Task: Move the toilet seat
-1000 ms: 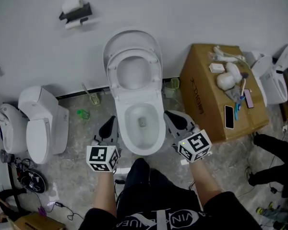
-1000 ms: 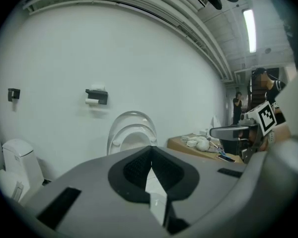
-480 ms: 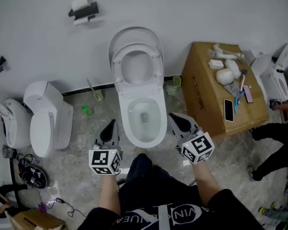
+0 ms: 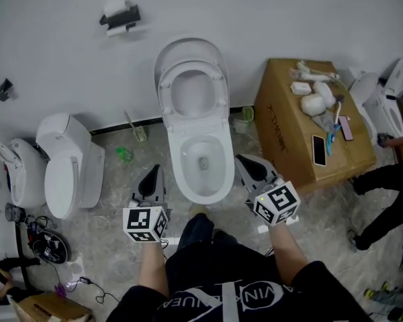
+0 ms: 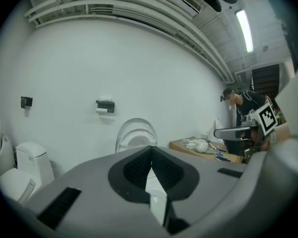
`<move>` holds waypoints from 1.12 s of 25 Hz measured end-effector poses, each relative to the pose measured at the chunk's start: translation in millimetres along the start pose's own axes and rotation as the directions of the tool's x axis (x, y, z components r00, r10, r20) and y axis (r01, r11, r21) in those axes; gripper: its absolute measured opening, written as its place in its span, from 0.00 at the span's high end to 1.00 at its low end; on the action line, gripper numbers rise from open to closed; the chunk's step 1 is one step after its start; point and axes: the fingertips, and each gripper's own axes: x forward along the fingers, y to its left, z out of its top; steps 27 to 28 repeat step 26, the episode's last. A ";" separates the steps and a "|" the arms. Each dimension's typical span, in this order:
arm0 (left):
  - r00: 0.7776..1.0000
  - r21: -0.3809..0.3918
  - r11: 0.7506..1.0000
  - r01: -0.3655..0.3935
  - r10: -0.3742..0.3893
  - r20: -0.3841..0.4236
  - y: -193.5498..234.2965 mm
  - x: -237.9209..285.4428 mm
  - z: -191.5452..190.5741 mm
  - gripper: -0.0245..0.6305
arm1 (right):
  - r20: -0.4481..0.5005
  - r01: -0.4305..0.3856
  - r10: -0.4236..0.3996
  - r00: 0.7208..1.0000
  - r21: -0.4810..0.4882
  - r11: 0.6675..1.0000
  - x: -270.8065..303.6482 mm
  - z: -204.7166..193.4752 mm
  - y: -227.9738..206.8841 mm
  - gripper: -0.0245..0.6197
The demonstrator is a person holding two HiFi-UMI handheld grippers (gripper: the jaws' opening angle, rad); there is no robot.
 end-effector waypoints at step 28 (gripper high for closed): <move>0.998 -0.057 0.997 -0.052 0.054 0.030 28.8 5.6 4.7 0.96 | -0.016 0.019 -0.019 1.000 0.011 1.000 13.6 -5.2 -4.8 0.95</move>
